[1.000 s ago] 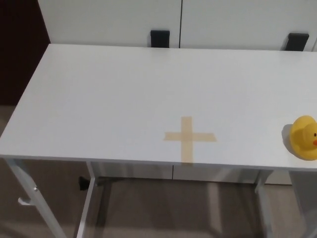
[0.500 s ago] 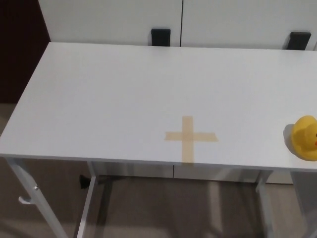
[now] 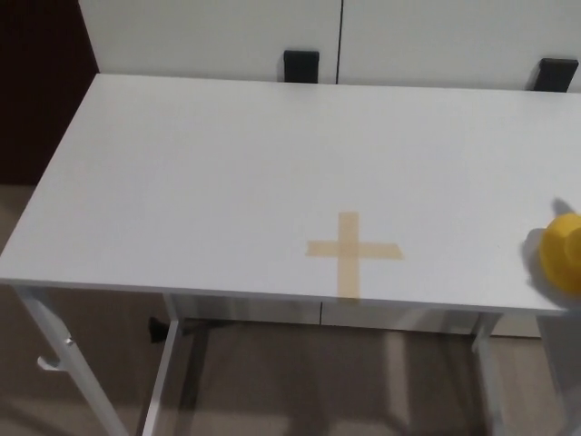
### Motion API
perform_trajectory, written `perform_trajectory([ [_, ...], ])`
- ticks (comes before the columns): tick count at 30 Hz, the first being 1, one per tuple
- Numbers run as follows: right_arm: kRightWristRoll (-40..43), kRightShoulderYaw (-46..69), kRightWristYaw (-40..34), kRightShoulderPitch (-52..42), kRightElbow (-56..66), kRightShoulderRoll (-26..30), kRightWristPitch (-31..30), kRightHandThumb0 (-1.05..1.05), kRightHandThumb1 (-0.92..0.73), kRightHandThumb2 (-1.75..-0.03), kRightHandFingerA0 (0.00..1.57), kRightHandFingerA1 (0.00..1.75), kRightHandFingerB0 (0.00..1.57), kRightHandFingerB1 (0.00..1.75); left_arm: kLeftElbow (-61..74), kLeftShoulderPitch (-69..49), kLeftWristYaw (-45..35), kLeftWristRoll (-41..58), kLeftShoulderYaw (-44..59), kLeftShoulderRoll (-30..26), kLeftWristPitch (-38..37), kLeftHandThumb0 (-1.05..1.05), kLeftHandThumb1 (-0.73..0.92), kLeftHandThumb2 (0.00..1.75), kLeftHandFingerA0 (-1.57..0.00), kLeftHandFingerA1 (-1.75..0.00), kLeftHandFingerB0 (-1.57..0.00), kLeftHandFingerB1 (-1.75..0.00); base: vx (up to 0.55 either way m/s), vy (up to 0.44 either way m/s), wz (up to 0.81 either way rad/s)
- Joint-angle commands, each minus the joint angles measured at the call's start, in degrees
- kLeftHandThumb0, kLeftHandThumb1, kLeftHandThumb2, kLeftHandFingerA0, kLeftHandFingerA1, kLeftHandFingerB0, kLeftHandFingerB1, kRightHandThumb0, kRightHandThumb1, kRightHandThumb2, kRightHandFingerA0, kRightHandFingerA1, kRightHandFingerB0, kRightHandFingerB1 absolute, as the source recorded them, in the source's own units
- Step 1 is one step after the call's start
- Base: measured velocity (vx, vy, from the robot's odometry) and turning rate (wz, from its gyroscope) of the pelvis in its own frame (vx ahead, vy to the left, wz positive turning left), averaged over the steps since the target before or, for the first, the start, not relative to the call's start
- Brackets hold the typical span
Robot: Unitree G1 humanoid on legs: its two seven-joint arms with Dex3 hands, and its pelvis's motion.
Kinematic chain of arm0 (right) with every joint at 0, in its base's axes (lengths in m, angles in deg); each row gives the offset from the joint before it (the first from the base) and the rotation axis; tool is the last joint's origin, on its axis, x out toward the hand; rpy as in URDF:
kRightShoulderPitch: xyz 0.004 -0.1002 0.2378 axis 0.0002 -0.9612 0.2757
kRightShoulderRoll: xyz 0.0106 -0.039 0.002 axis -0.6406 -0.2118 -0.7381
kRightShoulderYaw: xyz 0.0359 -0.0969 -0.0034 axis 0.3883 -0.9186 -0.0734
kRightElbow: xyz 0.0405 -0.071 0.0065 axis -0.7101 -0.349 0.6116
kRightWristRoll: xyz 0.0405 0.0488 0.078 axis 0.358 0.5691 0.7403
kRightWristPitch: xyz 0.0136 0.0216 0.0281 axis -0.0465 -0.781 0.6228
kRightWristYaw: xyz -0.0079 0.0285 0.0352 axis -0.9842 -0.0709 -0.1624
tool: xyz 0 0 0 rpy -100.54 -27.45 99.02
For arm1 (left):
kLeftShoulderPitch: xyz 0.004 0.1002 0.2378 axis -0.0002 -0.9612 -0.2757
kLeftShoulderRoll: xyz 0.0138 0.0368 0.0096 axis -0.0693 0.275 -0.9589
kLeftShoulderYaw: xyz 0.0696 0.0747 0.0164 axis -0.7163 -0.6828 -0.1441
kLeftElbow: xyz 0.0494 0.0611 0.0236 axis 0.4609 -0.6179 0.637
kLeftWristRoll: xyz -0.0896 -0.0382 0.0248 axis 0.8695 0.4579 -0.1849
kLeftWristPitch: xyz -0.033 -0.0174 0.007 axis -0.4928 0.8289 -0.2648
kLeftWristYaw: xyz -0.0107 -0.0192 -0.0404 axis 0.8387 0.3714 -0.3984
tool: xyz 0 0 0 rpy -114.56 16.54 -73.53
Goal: The robot uses its right hand to push the yellow duck toy to the center of the white desk.
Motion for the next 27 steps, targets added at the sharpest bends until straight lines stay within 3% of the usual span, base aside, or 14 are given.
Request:
perform_trajectory([
  [1, -2.2, -2.2, -0.1, 1.2, -3.3, -1.7, -0.5, -0.89, -0.92, -0.79, 0.08, 0.36, 0.16, 0.33, -0.2, 0.2, -0.1, 0.6, 0.0, -0.6, -0.5, 0.52, -0.26, 1.75, -1.25, -1.08, -1.26, -1.08, 0.0, 0.0, 0.0],
  [2, -2.8, -2.9, -0.4, 1.1, -4.0, -2.1, -0.4, -0.89, -0.92, -0.79, 0.08, 0.36, 0.16, 0.33, -0.3, 0.2, -0.2, 0.6, 0.0, -0.6, -0.7, 0.52, -0.26, 1.75, -1.25, -1.08, -1.26, -1.08, 0.0, 0.0, 0.0],
  [3, -3.2, -3.3, -0.7, 0.8, -4.6, -2.3, 0.4, -0.37, -0.48, -1.12, 0.0, 0.5, 0.0, 0.49, -0.3, 0.2, -0.2, 0.6, 0.1, -0.6, -0.8, 0.56, -0.27, 1.75, -1.27, -1.08, -1.29, -1.09, 0.0, 0.0, 0.0],
  [5, -3.7, -3.8, -0.9, 0.4, -5.5, -2.5, 1.8, -0.37, -0.48, -1.12, 0.0, 0.5, 0.0, 0.49, -0.2, 0.1, -0.2, 0.7, 0.1, -0.6, -0.9, 0.56, -0.27, 1.75, -1.27, -1.08, -1.29, -1.09, 0.0, 0.0, 0.0],
  [6, -3.8, -4.3, -0.1, 0.3, -6.4, -2.6, 1.6, -0.78, -0.77, -1.2, 0.02, 0.44, 0.0, 0.29, 0.7, 0.0, -0.4, 0.6, 0.0, -0.6, -0.6, 0.54, -0.24, 1.75, -1.26, -1.08, -1.3, -1.08, 0.0, 0.0, 0.0],
  [8, -3.7, -4.4, 0.3, 0.3, -6.6, -2.8, 1.4, -0.9, -0.85, -1.21, 0.09, 0.44, 0.0, 0.19, 0.5, 0.1, -0.5, 0.5, -0.2, -0.7, -0.8, 0.52, -0.25, 1.75, -1.23, -1.08, -1.27, -1.07, 0.0, 0.0, 0.0],
  [10, -3.5, -4.4, 0.7, 0.4, -7.1, -3.0, 1.3, -0.9, -0.85, -1.21, 0.09, 0.44, 0.0, 0.19, 0.0, 0.2, -0.5, 0.3, -0.3, -0.7, -1.1, 0.52, -0.25, 1.75, -1.23, -1.08, -1.27, -1.07, 0.0, 0.0, 0.0],
  [11, -3.6, -4.5, 0.4, 0.6, -7.3, -3.2, 1.1, -0.74, -0.74, -1.16, 0.1, 0.49, 0.0, 0.35, 0.0, 0.4, -0.4, 0.3, -0.3, -0.7, -0.9, 0.54, -0.29, 1.75, -1.23, -1.08, -1.23, -1.09, 0.0, 0.0, 0.0],
  [13, -3.6, -4.6, 0.2, 0.7, -7.4, -3.3, 1.1, -0.74, -0.74, -1.16, 0.1, 0.49, 0.0, 0.35, 0.0, 0.5, -0.3, 0.3, -0.3, -0.7, -0.7, 0.54, -0.29, 1.75, -1.23, -1.08, -1.23, -1.09, 0.0, 0.0, 0.0],
  [14, -4.3, -5.3, -0.3, 1.1, -7.7, -3.8, 0.3, -0.83, -0.81, -1.15, 0.1, 0.45, 0.06, 0.36, 0.2, 0.4, -0.3, 0.4, -0.3, -0.6, -1.1, 0.62, -0.34, 1.75, -1.24, -1.08, -1.32, -1.07, 0.0, 0.0, 0.0],
  [15, -4.5, -5.5, -0.4, 1.1, -7.6, -4.0, 0.2, -0.87, -0.92, -0.78, 0.17, 0.35, 0.09, 0.27, 0.2, 0.5, -0.3, 0.3, -0.4, -0.7, -1.0, 0.65, -0.27, 1.75, -1.23, -1.07, -1.3, -1.07, 0.0, 0.0, 0.0],
  [23, -4.8, -5.8, -0.8, 1.7, -7.6, -5.1, -1.2, -0.87, -0.92, -0.79, 0.19, 0.37, 0.1, 0.26, 0.1, 1.3, -0.3, 0.3, -0.6, -0.6, -1.0, 0.61, -0.26, 1.75, -1.18, -1.09, -1.24, -1.09, 0.0, 0.0, 0.0],
  [24, -5.2, -6.1, -1.3, 1.5, -7.8, -5.3, -1.1, -0.8, -0.92, -0.79, 0.2, 0.4, 0.09, 0.28, 0.0, 1.6, -0.4, 0.3, -0.7, -0.5, -0.8, 0.53, -0.24, 1.75, -1.26, -1.09, -1.24, -1.07, 0.0, 0.0, 0.0],
  [27, -6.0, -6.4, -2.3, 0.9, -8.3, -5.6, -0.5, -0.82, -0.92, -0.79, 0.2, 0.4, 0.09, 0.28, -0.1, 2.0, -0.4, 0.2, -0.9, -0.4, -0.7, 0.53, -0.26, 1.75, -1.26, -1.08, -1.25, -1.06, 0.0, 0.0, 0.0],
])
